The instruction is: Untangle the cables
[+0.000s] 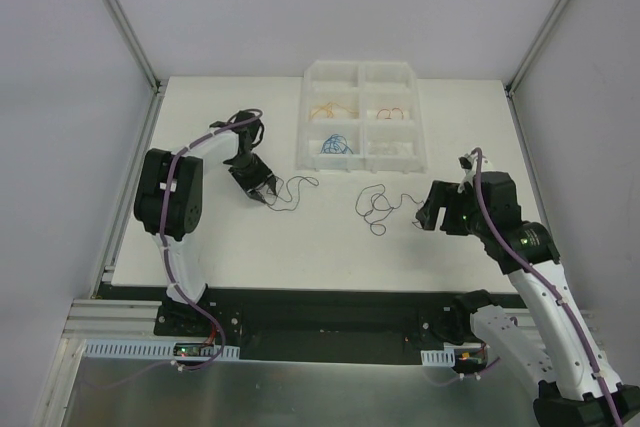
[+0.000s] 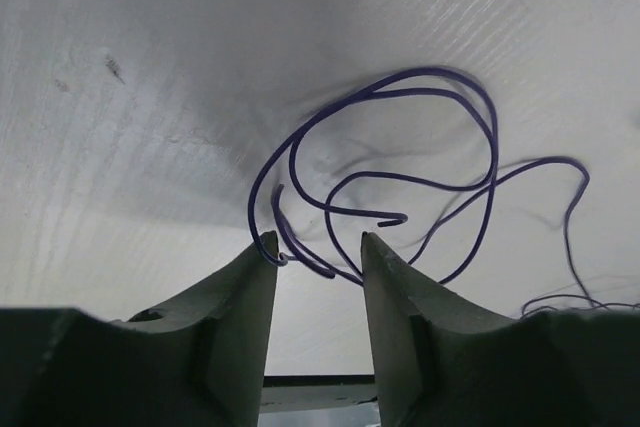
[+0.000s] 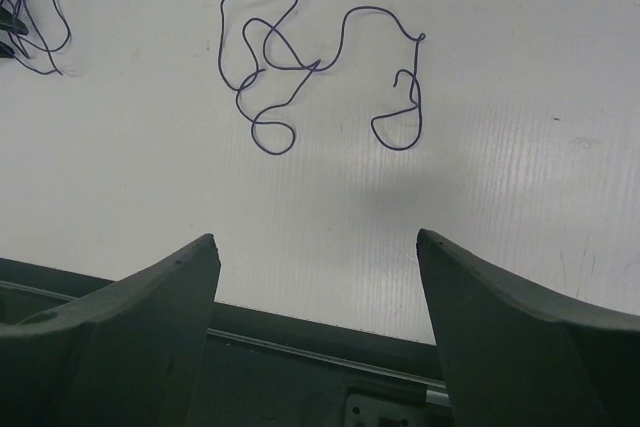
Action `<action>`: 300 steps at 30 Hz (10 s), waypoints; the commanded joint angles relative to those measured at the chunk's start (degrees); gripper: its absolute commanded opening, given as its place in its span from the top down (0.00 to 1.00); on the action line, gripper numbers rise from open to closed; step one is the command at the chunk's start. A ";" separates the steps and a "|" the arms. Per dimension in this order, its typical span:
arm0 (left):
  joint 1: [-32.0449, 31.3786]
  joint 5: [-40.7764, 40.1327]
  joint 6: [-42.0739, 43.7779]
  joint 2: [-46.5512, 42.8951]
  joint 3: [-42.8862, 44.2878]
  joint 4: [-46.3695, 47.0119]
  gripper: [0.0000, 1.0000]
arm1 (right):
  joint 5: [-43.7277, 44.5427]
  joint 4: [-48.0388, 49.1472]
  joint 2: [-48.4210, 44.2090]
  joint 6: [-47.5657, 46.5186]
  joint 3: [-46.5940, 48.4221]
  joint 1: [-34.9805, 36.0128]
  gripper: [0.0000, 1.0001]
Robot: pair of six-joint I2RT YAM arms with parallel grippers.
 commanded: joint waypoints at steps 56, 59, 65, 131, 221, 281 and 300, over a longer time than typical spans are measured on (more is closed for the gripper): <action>-1.31 -12.06 -1.77 35.13 61.55 56.68 1.00 | 34.98 -14.32 3.84 -7.72 21.47 -3.25 0.18; -1.84 -12.06 1.55 38.99 66.47 55.99 1.00 | 33.92 -14.15 7.27 -9.21 22.70 -4.92 0.18; -3.95 -11.01 15.08 39.71 64.20 56.51 1.00 | 28.92 -12.92 10.35 -10.97 23.67 -8.88 0.18; -27.24 14.22 7.54 -38.78 -18.08 22.33 0.47 | -16.20 24.88 45.33 31.82 1.61 -8.88 0.32; -26.36 -0.90 5.61 -57.94 -21.41 8.87 0.27 | -12.67 8.09 49.29 8.19 18.49 25.05 0.09; -25.66 12.97 24.15 -51.44 -14.73 19.95 0.19 | -36.29 19.15 38.75 15.82 26.93 24.26 1.00; -25.57 13.09 23.37 -44.23 -11.57 25.92 1.00 | -29.20 10.22 28.64 15.92 25.68 20.12 0.53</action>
